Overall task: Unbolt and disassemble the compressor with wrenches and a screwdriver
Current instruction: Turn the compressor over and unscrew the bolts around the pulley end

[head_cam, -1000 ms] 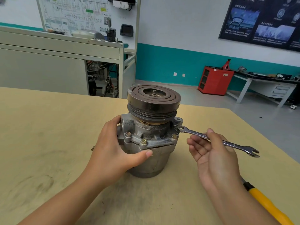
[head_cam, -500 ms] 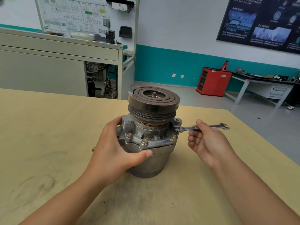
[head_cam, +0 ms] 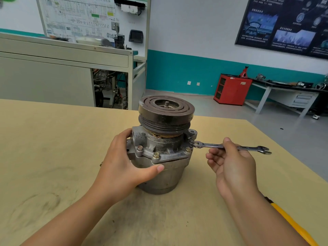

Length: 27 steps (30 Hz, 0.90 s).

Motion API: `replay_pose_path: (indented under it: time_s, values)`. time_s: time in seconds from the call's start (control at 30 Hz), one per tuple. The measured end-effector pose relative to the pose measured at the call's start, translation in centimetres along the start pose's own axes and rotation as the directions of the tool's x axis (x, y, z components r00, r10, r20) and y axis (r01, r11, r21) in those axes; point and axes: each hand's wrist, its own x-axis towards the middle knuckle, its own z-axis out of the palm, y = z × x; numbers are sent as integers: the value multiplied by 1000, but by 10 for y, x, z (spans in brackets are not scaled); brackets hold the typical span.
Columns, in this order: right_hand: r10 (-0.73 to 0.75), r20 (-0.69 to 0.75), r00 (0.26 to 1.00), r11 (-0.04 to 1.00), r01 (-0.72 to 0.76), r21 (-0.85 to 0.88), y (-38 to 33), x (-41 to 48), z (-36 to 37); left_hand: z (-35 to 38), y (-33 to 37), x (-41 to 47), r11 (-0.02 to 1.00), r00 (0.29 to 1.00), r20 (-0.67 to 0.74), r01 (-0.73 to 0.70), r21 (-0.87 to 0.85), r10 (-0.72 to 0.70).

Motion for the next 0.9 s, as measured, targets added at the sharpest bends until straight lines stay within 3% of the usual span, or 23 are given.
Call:
replay_pose_path:
  time_s: [0.33,0.57,0.77,0.9]
  values:
    - [10,-97,995,994,1,109,10,-11,8,1,-1,0,1000,1000,-3,1,-9,-1]
    - [19,-72,997,994,-11,110,8,-17,13,1,-1,-1,1000,1000,-6,6,-15,-6]
    - [49,-41,998,998,-47,43,6,-7,11,1,0,-1,1000,1000,-6,12,-15,-12]
    - [134,57,989,975,-121,-189,-1,28,8,1,1,-1,1000,1000,-2,9,-12,-9]
